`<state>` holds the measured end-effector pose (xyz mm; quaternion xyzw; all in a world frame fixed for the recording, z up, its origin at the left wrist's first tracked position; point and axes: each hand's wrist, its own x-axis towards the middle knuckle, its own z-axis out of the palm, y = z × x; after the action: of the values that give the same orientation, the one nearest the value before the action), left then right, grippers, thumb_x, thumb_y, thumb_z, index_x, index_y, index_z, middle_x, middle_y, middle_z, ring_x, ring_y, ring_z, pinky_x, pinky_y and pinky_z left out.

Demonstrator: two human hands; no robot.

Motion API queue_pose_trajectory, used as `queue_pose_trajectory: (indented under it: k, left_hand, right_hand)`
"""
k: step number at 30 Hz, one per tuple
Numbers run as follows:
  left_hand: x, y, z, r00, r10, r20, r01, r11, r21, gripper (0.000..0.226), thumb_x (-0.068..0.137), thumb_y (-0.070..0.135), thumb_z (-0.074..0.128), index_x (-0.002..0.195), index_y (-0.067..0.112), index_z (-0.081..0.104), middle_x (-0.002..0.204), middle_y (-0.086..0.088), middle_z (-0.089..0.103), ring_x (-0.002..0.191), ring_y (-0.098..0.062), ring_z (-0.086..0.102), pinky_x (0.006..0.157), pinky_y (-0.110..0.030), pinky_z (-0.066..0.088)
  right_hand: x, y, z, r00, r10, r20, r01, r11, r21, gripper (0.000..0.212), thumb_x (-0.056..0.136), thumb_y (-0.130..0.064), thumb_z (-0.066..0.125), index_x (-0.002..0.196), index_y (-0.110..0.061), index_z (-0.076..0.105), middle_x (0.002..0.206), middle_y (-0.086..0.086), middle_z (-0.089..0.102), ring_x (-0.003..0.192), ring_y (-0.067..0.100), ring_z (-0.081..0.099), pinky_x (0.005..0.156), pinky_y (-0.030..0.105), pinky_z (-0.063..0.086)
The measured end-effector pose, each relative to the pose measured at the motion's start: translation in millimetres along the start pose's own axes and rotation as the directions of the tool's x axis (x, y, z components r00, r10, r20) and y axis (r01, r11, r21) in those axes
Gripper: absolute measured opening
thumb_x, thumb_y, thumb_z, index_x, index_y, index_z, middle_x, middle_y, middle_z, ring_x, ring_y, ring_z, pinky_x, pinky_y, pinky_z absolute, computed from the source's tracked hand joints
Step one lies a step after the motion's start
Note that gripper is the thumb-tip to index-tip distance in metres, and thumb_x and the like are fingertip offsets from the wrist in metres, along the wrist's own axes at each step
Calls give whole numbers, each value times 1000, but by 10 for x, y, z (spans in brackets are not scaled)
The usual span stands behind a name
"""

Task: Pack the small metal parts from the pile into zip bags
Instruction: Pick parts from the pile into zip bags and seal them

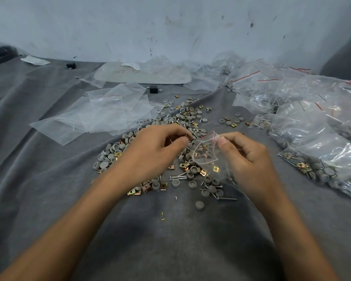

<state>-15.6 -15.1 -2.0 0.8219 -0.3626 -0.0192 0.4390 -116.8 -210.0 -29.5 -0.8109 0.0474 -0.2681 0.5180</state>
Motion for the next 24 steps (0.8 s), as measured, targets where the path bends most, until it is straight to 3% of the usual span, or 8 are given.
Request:
queue_pose_trajectory:
  k: [3, 5, 9, 16, 21, 24]
  left_hand:
    - [-21, 73, 51, 998, 51, 34, -50, 998, -45, 18, 100, 29, 60, 110, 34, 73, 75, 17, 67, 58, 0, 54, 55, -15, 40]
    - [-30, 101, 80, 995, 81, 57, -82, 997, 2, 21, 100, 28, 61, 115, 34, 73, 85, 19, 68, 71, -1, 60, 63, -20, 46]
    - [-47, 109, 107, 992, 89, 86, -95, 993, 75, 26, 100, 29, 59, 123, 36, 69, 95, 18, 62, 81, 4, 57, 75, -25, 44]
    - [-49, 127, 62, 995, 69, 78, -74, 996, 56, 31, 102, 22, 55, 127, 36, 67, 95, 20, 65, 77, 1, 59, 66, -14, 41]
    - [-49, 152, 60, 995, 74, 60, -71, 996, -58, 26, 97, 28, 66, 122, 33, 64, 86, 16, 68, 70, -1, 60, 65, -17, 47]
    - [-33, 135, 61, 995, 76, 67, -69, 993, -95, 30, 95, 33, 68, 124, 34, 62, 93, 17, 72, 74, 1, 64, 66, -17, 50]
  right_hand:
    - [2, -11, 21, 1000, -5, 9, 5, 1000, -29, 16, 99, -33, 59, 98, -30, 75, 87, -11, 73, 81, 10, 67, 73, 38, 53]
    - [2, -9, 22, 1000, -10, 19, 11, 999, -33, 16, 100, -32, 59, 100, -31, 75, 91, -8, 74, 87, 13, 68, 77, 40, 54]
    - [-3, -11, 6, 1000, -18, 16, 19, 999, -41, 16, 100, -33, 59, 100, -32, 75, 86, -12, 71, 78, 5, 62, 70, 29, 44]
    - [-6, -52, -7, 1000, -19, -1, 19, 999, -33, 16, 102, -29, 60, 99, -30, 76, 84, -12, 72, 74, 4, 61, 68, 25, 43]
    - [-9, -73, 1, 1000, 1, 12, -1, 1000, -16, 16, 103, -26, 60, 99, -27, 76, 92, -7, 74, 88, 14, 69, 80, 40, 55]
    - [-4, -69, 5, 1000, -7, 9, 7, 999, -35, 16, 103, -27, 60, 99, -28, 75, 90, -8, 74, 85, 12, 68, 77, 38, 54]
